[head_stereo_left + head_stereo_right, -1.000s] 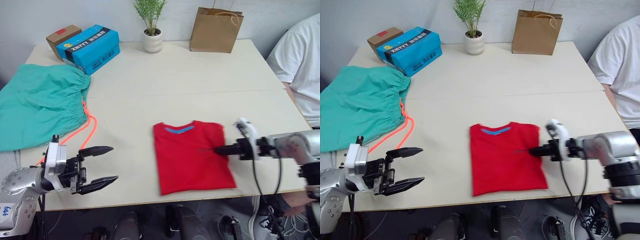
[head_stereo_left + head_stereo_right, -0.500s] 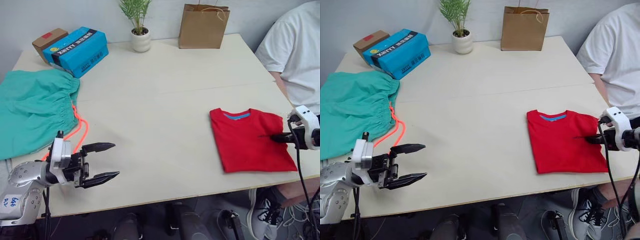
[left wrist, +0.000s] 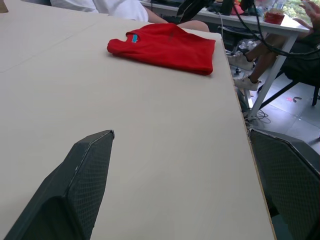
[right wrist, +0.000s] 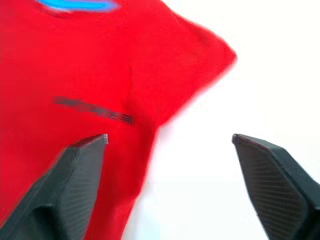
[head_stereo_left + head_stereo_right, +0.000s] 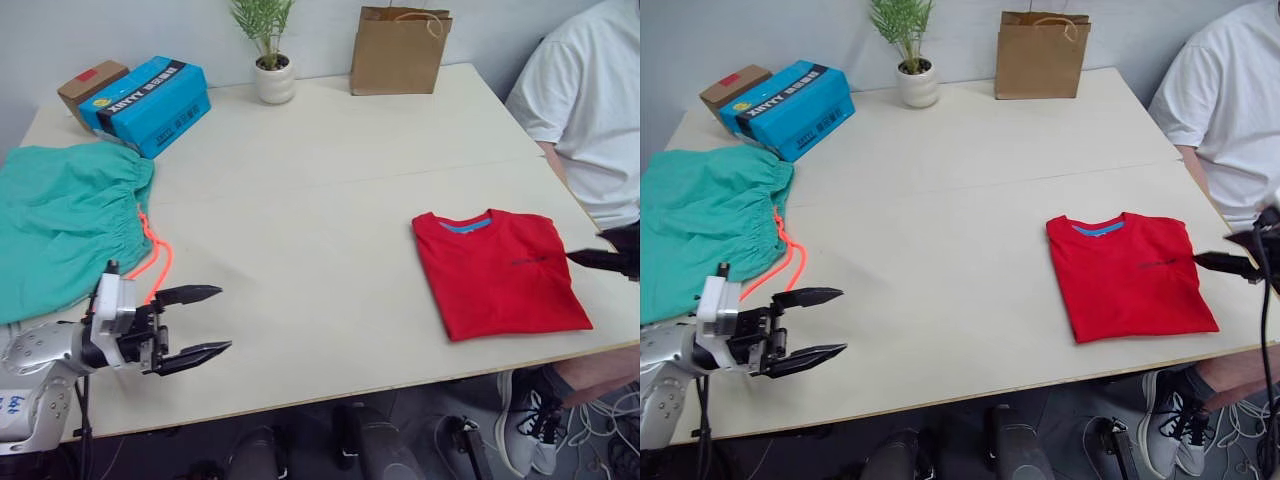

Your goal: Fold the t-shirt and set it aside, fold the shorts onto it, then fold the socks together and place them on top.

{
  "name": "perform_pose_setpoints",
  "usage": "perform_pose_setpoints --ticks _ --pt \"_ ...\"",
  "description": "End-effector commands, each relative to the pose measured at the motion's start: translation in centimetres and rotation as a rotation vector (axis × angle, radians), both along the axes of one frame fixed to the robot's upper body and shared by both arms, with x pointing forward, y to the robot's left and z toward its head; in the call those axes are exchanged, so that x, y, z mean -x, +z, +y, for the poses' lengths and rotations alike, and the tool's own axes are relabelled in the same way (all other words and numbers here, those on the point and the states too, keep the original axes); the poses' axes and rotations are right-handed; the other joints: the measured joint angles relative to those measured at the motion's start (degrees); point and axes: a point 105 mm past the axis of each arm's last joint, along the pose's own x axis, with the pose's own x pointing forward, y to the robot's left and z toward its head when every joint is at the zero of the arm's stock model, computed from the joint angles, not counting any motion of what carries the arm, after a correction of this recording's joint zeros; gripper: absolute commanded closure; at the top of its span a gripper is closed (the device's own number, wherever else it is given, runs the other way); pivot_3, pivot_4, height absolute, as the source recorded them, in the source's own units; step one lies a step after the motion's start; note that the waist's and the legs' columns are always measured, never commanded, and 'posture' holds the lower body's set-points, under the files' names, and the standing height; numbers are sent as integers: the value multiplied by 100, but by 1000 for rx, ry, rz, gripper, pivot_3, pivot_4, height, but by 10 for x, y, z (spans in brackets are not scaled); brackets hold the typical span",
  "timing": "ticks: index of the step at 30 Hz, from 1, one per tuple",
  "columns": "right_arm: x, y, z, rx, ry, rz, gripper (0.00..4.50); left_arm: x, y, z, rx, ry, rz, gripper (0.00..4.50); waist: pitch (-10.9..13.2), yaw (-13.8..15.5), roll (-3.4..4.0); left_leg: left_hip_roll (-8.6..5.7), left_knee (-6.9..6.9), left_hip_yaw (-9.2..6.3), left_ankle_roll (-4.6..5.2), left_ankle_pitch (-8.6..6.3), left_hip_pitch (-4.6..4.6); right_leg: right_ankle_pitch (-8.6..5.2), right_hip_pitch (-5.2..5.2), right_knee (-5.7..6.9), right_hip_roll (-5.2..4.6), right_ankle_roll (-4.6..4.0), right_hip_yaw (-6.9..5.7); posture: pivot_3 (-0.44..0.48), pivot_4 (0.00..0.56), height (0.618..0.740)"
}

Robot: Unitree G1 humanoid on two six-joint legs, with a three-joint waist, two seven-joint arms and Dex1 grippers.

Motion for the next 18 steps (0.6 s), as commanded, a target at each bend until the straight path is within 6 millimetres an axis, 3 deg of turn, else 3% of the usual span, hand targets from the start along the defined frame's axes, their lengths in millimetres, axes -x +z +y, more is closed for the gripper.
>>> perform_pose_setpoints --ticks 1,5,9,18 --pt "-7 37 60 -12 293 -291 27 -1 5 17 -84 121 -56 0 -4 -46 -11 2 -2 -5 -4 0 7 0 0 4 6 0 4 0 150 740" --pt "-15 -1 111 35 451 -340 27 -4 -2 24 -125 199 -62 0 -12 -2 -45 10 5 -28 -20 -2 10 1 7 8 26 0 14 0 150 740" --pt "-25 -14 163 -44 480 -467 27 -2 -9 30 -159 268 -83 0 -7 54 -38 7 17 -20 -9 -8 -4 1 -3 12 23 1 27 0 150 740" --pt "-35 -33 207 -182 435 -465 27 1 -10 39 -152 333 -86 0 -11 66 -43 7 26 -19 2 -16 -3 2 -3 17 20 -1 28 0 150 740"
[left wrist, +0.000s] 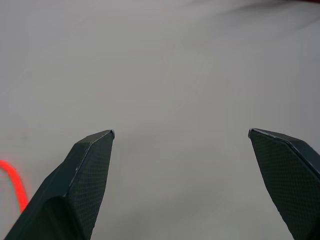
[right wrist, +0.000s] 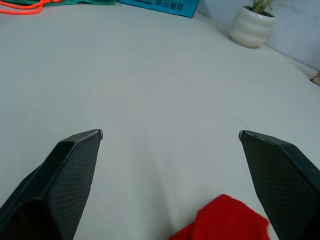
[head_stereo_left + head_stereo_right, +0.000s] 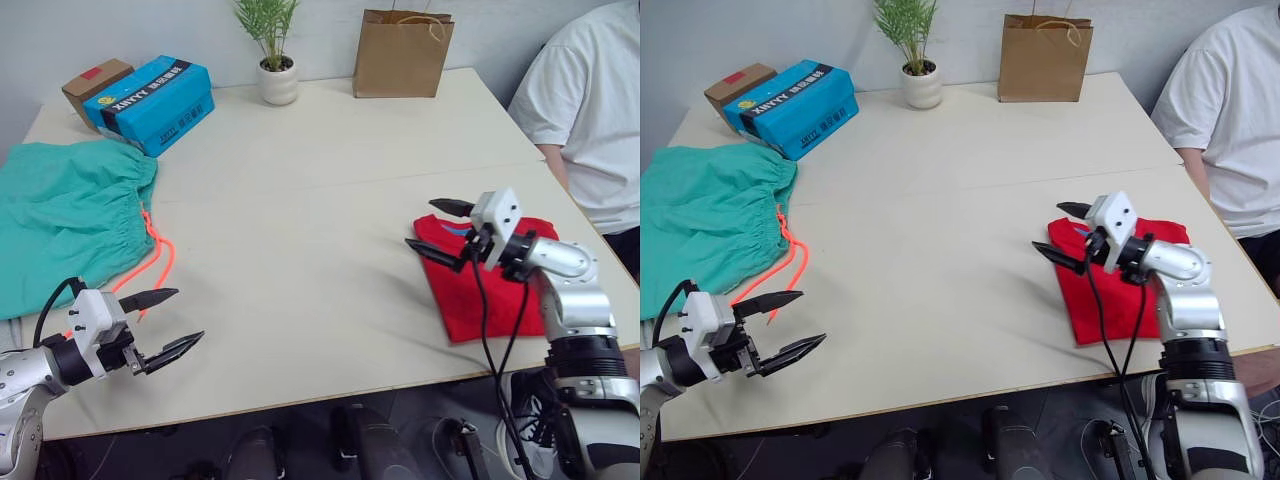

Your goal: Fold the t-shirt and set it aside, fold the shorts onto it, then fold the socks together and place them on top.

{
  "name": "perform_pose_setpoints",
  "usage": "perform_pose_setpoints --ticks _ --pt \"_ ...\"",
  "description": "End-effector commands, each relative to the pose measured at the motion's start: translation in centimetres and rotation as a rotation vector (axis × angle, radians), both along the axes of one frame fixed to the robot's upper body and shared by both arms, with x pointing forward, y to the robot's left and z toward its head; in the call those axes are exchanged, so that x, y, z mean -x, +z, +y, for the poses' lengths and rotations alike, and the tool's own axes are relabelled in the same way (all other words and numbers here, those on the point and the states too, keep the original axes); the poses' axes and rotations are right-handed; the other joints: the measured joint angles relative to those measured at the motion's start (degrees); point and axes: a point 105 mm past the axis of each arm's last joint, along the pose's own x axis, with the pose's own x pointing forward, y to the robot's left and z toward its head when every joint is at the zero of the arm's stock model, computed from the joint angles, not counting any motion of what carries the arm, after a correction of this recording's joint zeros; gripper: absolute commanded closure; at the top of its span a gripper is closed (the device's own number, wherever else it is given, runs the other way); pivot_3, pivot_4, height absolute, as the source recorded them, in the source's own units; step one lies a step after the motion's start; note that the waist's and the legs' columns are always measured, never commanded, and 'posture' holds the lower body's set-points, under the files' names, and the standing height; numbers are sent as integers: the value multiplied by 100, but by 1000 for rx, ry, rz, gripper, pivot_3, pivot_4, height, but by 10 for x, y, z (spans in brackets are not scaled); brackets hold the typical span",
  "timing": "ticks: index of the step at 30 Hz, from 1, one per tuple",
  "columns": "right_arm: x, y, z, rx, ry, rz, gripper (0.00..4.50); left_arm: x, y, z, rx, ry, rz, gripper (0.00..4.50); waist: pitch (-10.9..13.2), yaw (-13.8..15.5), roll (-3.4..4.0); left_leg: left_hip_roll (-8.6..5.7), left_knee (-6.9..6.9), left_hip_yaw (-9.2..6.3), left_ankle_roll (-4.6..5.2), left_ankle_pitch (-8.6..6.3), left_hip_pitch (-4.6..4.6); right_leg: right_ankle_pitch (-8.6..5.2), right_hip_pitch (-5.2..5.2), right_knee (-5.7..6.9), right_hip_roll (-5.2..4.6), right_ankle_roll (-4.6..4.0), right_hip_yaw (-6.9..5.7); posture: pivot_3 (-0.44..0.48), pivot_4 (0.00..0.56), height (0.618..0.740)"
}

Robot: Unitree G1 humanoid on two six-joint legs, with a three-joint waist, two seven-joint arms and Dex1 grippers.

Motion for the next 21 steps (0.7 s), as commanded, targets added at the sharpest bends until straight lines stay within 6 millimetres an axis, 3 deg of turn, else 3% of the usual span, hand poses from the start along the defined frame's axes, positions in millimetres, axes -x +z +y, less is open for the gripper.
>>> perform_pose_setpoints --ticks 1,2,4,6,12,16,19,21 --pt "1 9 9 -35 17 -42 27 1 13 3 -10 16 -58 0 3 9 0 0 0 1 0 0 0 0 0 1 0 0 0 0 150 740" --pt "1 9 12 -49 29 -36 27 1 15 4 -9 24 -64 0 13 -48 17 -9 -9 -21 3 -1 -17 -1 18 -2 -10 -1 -22 0 150 740" --pt "2 8 18 -56 40 -40 27 0 17 7 -8 45 -72 0 16 -91 20 -90 -83 -205 43 48 -15 -10 130 -42 -119 1 -222 0 150 740" --pt "5 4 23 -48 61 -35 27 0 17 12 -6 83 -76 0 19 -37 23 -129 -97 -348 41 104 -12 -10 176 -82 -168 4 -366 0 150 740" --pt "22 -12 32 -16 115 -33 27 13 3 50 27 326 -39 0 18 187 22 -112 -79 -341 43 86 -9 -4 175 -77 -150 -15 -353 0 150 740" --pt "35 -22 33 -5 132 -15 27 36 -6 80 43 549 -43 0 17 227 21 -112 -78 -330 50 77 -9 -4 173 -82 -150 -15 -344 0 150 740" --pt "41 -24 33 -10 135 -16 27 53 -6 90 71 657 -61 0 22 208 20 -110 -84 -327 50 72 -11 -4 175 -86 -148 -15 -342 0 150 740" --pt "41 -23 32 -19 116 -21 27 62 -8 95 77 706 -57 0 36 142 41 -163 -102 -472 57 98 -31 -23 277 -114 -217 -1 -498 0 150 740"
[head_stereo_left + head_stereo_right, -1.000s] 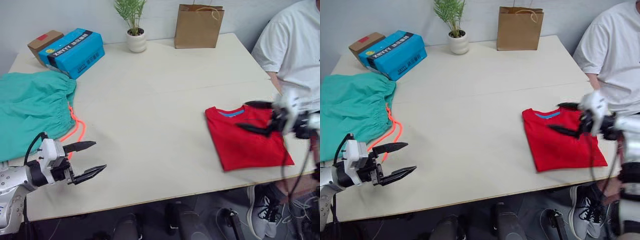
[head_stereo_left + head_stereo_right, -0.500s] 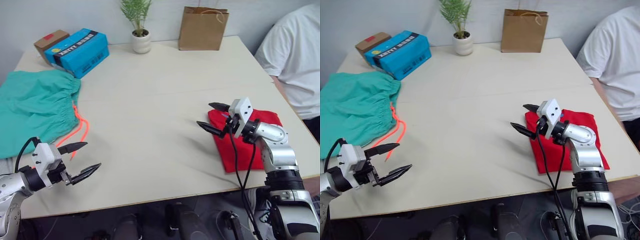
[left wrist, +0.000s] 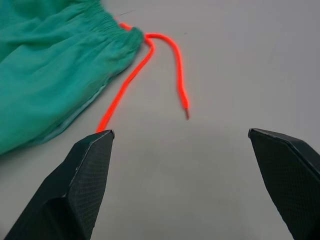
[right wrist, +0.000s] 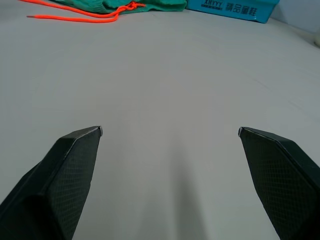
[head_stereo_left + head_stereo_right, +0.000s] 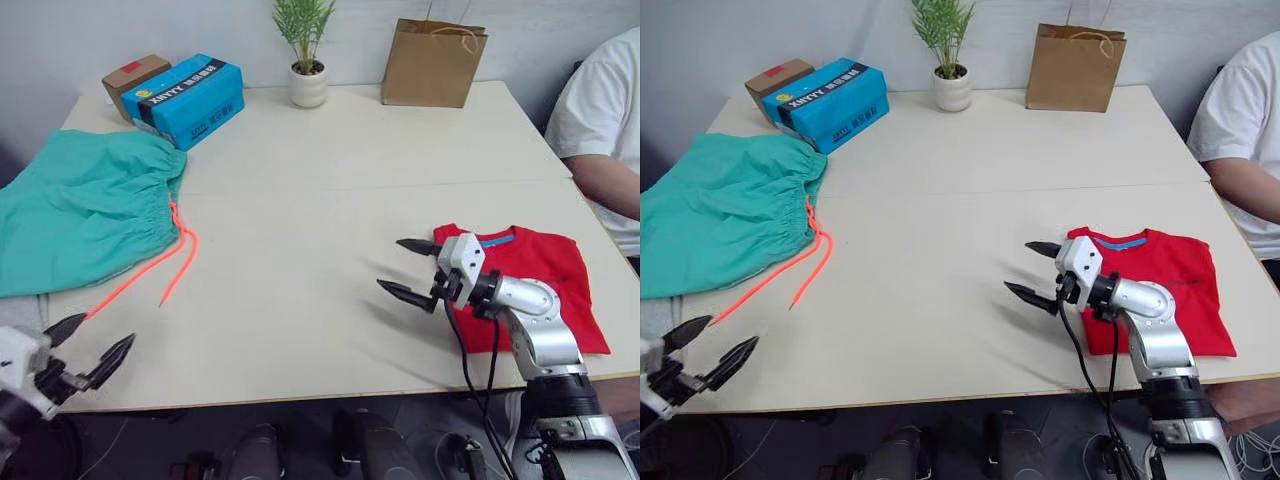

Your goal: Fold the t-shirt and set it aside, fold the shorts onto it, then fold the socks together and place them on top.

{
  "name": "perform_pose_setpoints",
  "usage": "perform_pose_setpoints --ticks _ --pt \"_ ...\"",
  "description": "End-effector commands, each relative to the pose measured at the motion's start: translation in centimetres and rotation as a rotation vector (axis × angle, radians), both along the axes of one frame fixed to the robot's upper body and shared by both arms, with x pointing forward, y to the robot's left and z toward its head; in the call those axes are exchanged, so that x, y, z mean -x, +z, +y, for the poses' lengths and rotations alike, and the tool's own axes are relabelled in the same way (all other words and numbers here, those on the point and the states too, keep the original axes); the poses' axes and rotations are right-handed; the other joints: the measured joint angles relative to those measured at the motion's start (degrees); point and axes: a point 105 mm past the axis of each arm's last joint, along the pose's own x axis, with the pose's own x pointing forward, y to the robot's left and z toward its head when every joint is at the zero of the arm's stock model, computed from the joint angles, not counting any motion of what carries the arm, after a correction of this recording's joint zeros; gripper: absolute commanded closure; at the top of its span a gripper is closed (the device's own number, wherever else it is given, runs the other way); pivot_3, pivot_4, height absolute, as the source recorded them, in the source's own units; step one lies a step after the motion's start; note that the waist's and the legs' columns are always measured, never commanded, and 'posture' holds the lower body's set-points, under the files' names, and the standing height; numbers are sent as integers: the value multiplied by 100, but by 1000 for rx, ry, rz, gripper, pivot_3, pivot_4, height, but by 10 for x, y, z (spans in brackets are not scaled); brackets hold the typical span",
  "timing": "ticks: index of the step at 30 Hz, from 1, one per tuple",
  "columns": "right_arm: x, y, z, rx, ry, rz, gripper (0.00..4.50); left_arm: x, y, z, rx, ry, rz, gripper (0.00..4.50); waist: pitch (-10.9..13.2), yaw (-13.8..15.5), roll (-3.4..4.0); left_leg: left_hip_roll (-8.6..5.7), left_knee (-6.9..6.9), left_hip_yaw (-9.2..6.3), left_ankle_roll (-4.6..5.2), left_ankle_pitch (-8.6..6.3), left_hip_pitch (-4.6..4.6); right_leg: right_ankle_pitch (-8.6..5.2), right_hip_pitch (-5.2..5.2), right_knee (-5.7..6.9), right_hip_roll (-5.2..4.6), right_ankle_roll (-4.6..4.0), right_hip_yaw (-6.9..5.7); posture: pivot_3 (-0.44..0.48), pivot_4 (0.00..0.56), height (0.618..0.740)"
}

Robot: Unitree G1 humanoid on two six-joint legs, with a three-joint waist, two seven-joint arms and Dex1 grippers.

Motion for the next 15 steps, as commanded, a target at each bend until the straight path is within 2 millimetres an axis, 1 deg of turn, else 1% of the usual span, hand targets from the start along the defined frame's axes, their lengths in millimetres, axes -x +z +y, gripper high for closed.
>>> perform_pose_setpoints --ticks 1,2,3,5,7,9,11,13,15 --pt "1 22 0 -26 -26 -96 27 21 8 15 -21 112 -32 0 18 -18 28 -31 2 -84 2 15 1 -15 36 -9 -32 11 -84 0 150 740" --pt "0 24 -2 -24 -47 -115 27 28 6 20 -20 145 -30 0 18 16 25 -59 7 -158 10 32 -2 -21 57 -15 -64 21 -152 0 150 740" --pt "3 28 -3 -48 -48 -157 27 39 4 29 -12 211 -22 0 20 82 23 -50 27 -129 3 36 -13 -27 17 11 -69 25 -132 0 150 740" --pt "18 30 -4 -66 7 -193 27 59 1 45 11 325 -24 0 20 210 22 -52 29 -117 4 34 -20 -27 9 8 -69 24 -116 0 150 740" --pt "36 24 -7 -45 65 -188 27 79 -4 57 38 430 -7 0 19 318 15 -51 28 -115 -20 9 -20 -27 12 -13 -66 23 -113 0 150 740" --pt "48 18 -12 -29 91 -187 27 101 -9 69 57 541 9 0 19 385 15 -52 29 -113 -12 -7 -21 -30 19 -35 -65 28 -110 0 150 740" --pt "57 16 -15 -37 101 -185 27 116 -13 76 94 633 20 0 19 403 12 -51 27 -99 5 -20 -22 -33 22 -56 -65 35 -101 0 150 740" --pt "64 11 -15 -29 122 -172 27 125 -22 76 136 682 82 0 18 418 6 -50 30 -86 25 -26 -24 -36 21 -63 -65 45 -90 0 150 740" --pt "69 9 -14 -39 138 -156 27 123 -24 72 152 675 121 0 17 424 1 -49 31 -78 32 -31 -23 -38 19 -65 -65 50 -85 0 150 740"
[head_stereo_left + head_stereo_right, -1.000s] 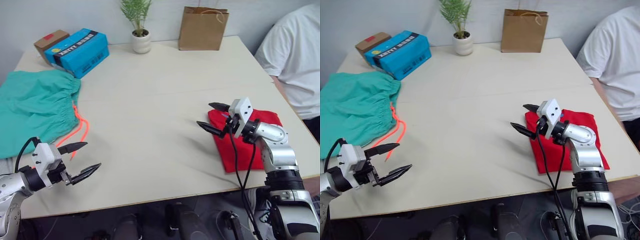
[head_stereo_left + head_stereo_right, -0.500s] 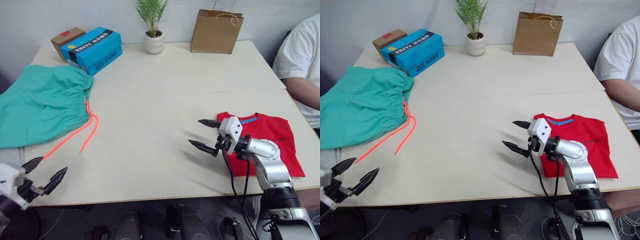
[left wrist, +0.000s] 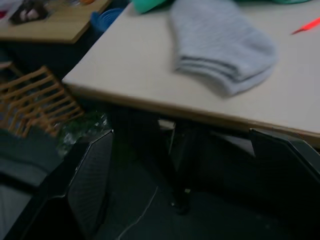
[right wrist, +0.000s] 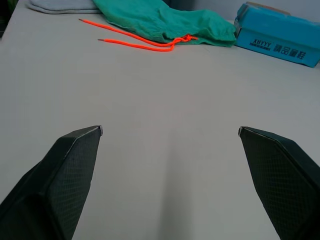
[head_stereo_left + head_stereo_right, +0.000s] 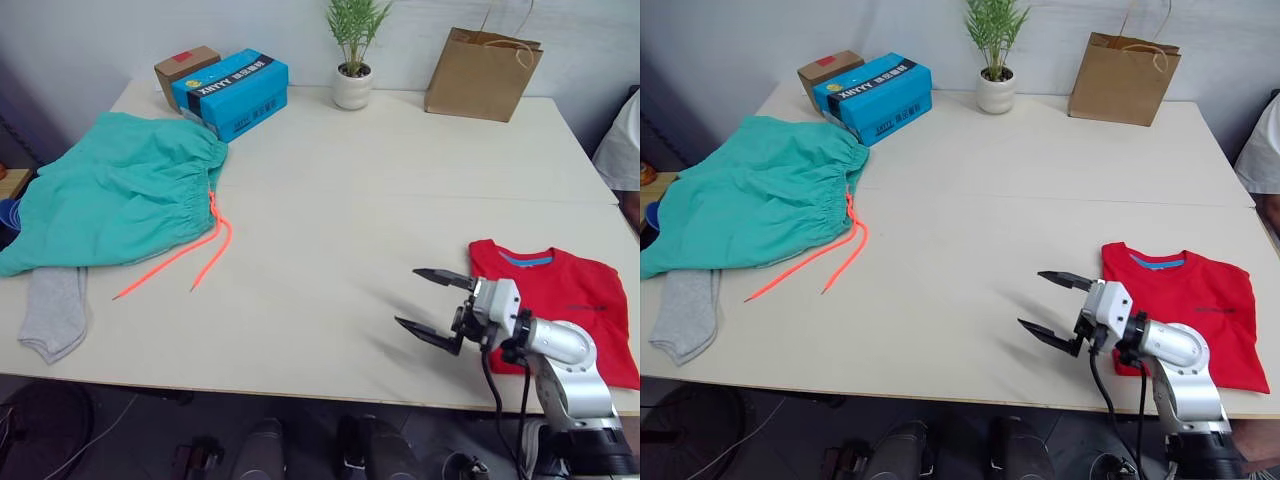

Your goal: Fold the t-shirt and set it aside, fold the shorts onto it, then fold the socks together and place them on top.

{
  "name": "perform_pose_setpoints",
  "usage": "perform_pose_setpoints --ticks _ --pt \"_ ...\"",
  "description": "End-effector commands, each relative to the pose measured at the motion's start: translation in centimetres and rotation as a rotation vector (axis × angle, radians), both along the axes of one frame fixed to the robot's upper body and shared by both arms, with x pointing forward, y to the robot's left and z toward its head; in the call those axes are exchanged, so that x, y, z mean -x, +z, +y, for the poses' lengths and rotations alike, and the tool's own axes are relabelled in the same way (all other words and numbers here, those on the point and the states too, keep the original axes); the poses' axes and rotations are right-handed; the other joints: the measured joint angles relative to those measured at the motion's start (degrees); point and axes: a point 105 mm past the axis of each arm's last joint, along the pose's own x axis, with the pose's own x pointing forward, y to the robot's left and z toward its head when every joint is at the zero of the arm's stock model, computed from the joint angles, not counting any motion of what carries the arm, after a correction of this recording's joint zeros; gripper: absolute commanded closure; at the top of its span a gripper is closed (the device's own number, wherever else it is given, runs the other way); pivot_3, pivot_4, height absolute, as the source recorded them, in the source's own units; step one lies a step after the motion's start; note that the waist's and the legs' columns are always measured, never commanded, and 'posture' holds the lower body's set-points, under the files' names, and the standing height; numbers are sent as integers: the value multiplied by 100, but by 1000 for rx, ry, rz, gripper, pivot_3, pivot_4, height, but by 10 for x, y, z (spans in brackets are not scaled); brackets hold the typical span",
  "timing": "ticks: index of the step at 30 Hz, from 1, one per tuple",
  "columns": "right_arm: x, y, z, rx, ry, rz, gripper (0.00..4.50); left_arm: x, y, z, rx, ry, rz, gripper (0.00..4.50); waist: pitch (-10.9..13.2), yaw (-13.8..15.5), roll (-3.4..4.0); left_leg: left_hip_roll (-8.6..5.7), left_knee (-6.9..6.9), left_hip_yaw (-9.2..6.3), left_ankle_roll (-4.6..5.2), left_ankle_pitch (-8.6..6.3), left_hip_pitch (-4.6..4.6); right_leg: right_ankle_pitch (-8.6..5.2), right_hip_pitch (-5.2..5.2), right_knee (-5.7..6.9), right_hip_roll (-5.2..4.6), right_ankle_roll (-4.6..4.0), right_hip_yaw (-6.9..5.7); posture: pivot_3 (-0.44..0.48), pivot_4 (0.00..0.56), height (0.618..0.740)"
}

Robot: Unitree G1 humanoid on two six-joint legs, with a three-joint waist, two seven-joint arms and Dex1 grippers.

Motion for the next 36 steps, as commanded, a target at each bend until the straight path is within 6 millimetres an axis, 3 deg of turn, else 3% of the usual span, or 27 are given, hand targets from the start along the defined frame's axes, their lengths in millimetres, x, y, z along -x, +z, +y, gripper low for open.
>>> perform_pose_setpoints --ticks 1,6,11,13,15,17,22,25,29,32,36 --pt "11 14 4 -24 53 -62 27 -3 13 -4 11 1 5 0 0 2 -2 0 0 1 -1 -1 0 0 0 -1 0 0 1 0 150 740" --pt "11 27 19 -95 87 -112 27 -52 42 -29 8 -156 -35 0 0 22 -9 5 0 1 -16 -11 1 -1 0 -1 1 -1 1 0 150 740" --pt "6 39 32 -159 110 -113 27 -100 62 -54 -111 -331 13 0 4 10 -1 4 -2 19 0 0 5 3 -1 3 2 -3 16 0 150 740" --pt "-1 49 40 -235 96 -104 27 -157 72 -71 -270 -507 88 0 4 40 -1 3 -6 24 11 6 12 5 -3 14 1 -4 22 0 150 740" --pt "-8 58 47 -285 92 -107 27 -202 79 -73 -417 -589 141 0 8 115 5 7 -4 22 -21 20 18 1 -6 48 2 -11 13 0 150 740" --pt "-7 59 50 -280 104 -114 27 -226 80 -73 -466 -621 167 0 5 88 12 22 -13 50 -45 31 6 25 -26 49 6 -40 15 0 150 740" --pt "-10 57 48 -236 90 -125 27 -277 64 -81 -457 -731 244 0 6 -102 4 21 -24 115 9 25 21 22 -41 56 5 0 70 0 150 740" --pt "-13 55 40 -205 50 -137 27 -302 58 -87 -471 -782 275 0 0 -118 -12 18 -11 139 -23 43 -5 19 -87 101 7 5 85 0 150 740" --pt "-12 52 32 -184 2 -135 27 -320 55 -92 -462 -835 283 0 -1 -123 -17 18 -2 167 -24 47 -8 19 -105 105 11 6 108 0 150 740" --pt "-8 50 26 -178 -38 -137 0 -331 63 -100 -476 -904 238 633 -1 -116 -21 16 2 171 -13 42 4 19 -102 116 11 6 116 0 150 740" --pt "-1 45 20 -167 -87 -132 0 -340 84 -120 -509 -1029 128 1949 3 -113 -28 17 16 177 2 37 16 19 -103 150 9 5 131 0 150 740"
